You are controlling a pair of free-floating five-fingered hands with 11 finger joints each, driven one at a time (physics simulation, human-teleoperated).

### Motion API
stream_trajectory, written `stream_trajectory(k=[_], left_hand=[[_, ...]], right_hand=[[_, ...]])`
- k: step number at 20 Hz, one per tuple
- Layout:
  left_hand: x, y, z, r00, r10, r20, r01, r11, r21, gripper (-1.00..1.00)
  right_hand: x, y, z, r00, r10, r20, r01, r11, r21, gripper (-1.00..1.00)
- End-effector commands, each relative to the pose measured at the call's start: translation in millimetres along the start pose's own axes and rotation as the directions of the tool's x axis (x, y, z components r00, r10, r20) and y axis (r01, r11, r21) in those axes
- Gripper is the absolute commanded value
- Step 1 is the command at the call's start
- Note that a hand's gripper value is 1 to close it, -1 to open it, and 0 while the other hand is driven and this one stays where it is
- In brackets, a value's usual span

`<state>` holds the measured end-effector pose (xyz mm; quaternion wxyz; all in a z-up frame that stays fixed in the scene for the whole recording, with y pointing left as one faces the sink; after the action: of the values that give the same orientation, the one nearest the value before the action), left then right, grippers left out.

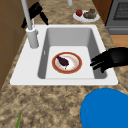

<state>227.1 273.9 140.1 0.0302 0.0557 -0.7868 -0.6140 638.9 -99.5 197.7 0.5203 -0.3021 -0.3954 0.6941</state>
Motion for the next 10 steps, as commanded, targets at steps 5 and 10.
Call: stream_trajectory(k=[5,10], left_hand=[[0.0,0.0,0.0,1.0,0.0,0.0,0.0,1.0,0.0,0.0],[0.0,0.0,0.0,1.0,0.0,0.0,0.0,1.0,0.0,0.0]], right_hand=[[-23.2,8.2,-40.1,0.998,0.052,0.046,-0.056,0.995,0.086,1.0],[-34.5,18.9,-49.9,0.999,-0.009,0.043,0.007,0.999,0.038,1.0]])
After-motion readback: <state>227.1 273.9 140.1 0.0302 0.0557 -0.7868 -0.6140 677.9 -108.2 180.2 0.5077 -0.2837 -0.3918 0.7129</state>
